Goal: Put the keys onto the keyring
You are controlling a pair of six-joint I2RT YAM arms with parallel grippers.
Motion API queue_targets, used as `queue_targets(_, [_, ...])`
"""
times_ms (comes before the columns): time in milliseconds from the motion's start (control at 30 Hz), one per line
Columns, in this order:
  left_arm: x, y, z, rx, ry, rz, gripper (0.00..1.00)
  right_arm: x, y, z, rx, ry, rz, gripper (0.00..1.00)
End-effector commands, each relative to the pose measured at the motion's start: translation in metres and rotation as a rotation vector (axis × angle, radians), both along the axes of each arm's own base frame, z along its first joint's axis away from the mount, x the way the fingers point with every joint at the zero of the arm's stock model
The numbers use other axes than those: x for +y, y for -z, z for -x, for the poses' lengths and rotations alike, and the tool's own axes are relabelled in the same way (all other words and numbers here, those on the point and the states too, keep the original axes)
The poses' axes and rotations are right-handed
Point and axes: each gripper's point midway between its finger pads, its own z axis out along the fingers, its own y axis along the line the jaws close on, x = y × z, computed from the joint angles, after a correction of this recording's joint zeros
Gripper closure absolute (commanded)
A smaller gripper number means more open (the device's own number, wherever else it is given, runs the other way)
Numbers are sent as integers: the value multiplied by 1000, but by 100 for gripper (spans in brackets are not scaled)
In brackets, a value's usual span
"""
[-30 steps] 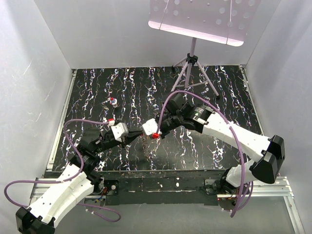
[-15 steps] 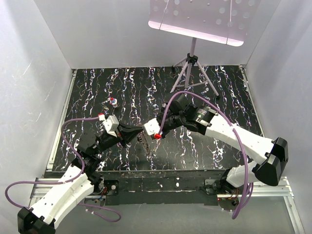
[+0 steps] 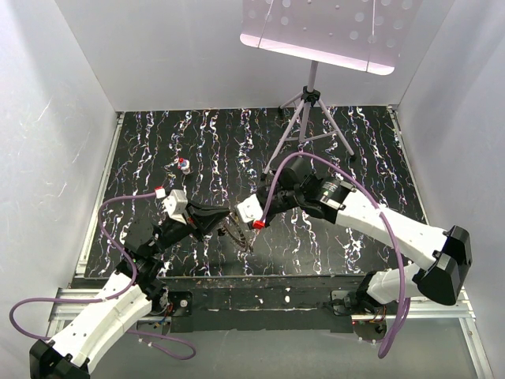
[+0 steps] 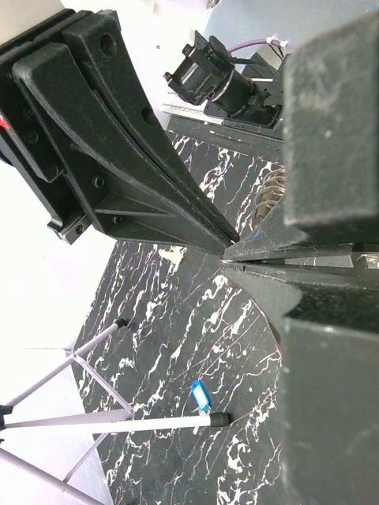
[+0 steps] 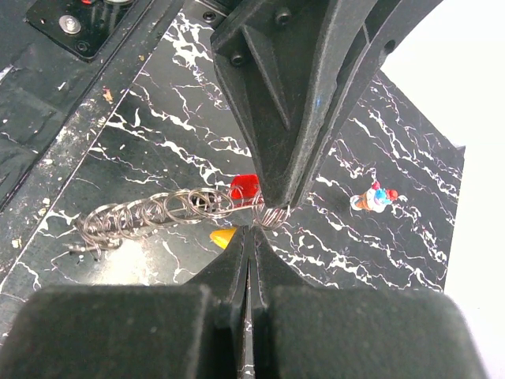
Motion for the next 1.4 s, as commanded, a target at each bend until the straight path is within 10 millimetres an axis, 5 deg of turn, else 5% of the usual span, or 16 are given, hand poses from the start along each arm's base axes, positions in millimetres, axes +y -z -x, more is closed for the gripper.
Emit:
queue_targets(0, [7,-16,-6,-63,-57,38,100,-10,3,5,26,16,11,99])
queue_targets(233, [8,-14,-6,-70,-58,21,100,-13,4,9,32,9,8,92])
queue_targets(633, [7,-13,-5,-95,-48,-15,100,-21,-12,19,90,11,-18,52])
queue_targets(1367, [3,-12,-1,-127,-15,-42,100,-49,-36,9,276,131,-73,38])
